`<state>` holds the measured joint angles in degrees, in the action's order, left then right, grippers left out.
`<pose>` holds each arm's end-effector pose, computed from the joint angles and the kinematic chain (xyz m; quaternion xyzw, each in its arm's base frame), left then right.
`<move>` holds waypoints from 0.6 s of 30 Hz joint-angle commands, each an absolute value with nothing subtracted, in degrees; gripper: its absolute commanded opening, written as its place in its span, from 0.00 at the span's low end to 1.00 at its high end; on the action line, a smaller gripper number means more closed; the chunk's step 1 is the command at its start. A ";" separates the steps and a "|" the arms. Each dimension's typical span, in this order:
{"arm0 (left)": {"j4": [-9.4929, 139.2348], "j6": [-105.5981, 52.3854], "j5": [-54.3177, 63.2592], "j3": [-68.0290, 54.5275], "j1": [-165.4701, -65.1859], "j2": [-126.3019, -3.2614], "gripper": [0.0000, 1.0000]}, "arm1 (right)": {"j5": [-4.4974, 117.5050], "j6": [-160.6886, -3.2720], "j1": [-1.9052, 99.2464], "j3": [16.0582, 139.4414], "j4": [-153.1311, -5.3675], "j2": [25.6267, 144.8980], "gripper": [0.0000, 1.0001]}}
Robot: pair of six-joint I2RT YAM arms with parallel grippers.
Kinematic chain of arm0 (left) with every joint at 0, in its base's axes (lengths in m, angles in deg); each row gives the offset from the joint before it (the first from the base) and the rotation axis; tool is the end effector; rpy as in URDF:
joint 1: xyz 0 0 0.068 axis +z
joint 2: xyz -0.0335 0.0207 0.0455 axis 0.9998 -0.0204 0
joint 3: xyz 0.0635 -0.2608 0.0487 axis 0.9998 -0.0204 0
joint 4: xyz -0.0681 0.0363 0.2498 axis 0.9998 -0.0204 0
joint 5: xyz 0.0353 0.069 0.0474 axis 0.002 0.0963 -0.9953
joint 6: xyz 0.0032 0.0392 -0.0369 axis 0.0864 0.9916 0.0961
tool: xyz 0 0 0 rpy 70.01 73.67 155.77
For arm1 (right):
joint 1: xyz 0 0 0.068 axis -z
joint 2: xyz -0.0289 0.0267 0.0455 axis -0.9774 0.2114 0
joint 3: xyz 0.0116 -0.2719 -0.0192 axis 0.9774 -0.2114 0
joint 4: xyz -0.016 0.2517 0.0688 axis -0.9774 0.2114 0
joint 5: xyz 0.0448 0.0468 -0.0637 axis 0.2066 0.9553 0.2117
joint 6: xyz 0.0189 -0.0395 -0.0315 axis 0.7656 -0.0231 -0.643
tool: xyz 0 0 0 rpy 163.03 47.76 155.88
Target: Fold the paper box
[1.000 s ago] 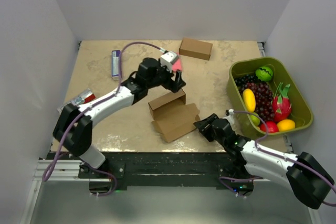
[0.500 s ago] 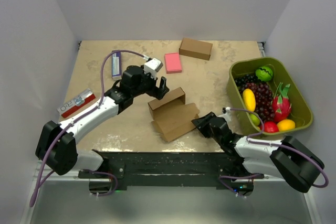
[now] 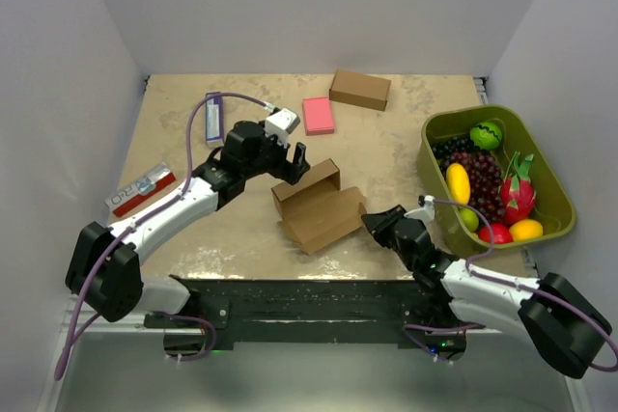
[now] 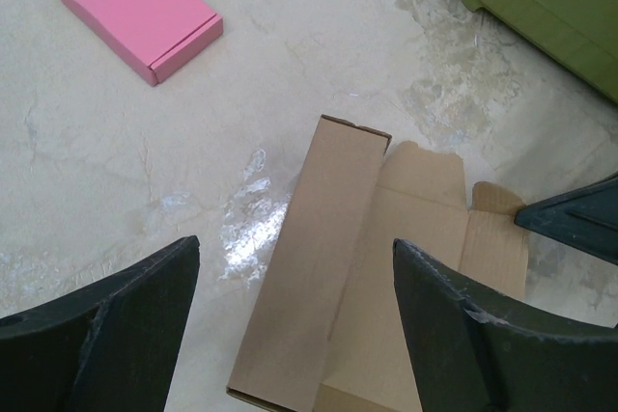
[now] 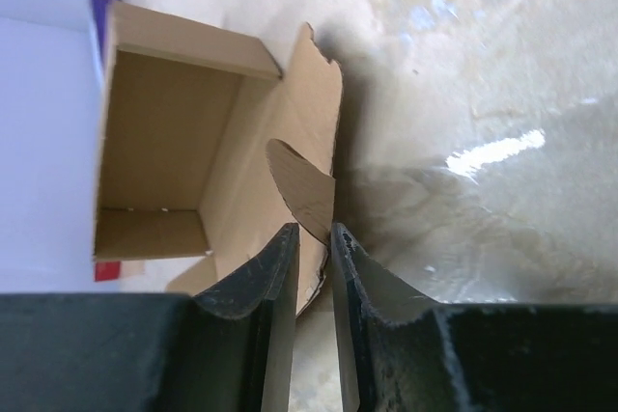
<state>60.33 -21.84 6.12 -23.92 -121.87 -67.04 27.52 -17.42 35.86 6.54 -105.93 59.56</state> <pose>0.2578 -0.1750 0.2860 0.2359 0.8083 -0.2508 0.4777 0.1337 0.1028 0.1333 0.3068 0.7757 0.3561 0.4211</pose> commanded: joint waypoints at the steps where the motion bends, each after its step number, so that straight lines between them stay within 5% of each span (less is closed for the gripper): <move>1: 60.66 -21.00 5.70 -23.02 -121.79 -66.90 0.85 | 23.72 -20.59 36.05 5.55 -104.89 57.44 0.24; 18: 60.04 -20.65 5.00 -22.67 -121.79 -65.93 0.85 | 27.69 -33.24 36.05 17.47 -100.61 64.22 0.00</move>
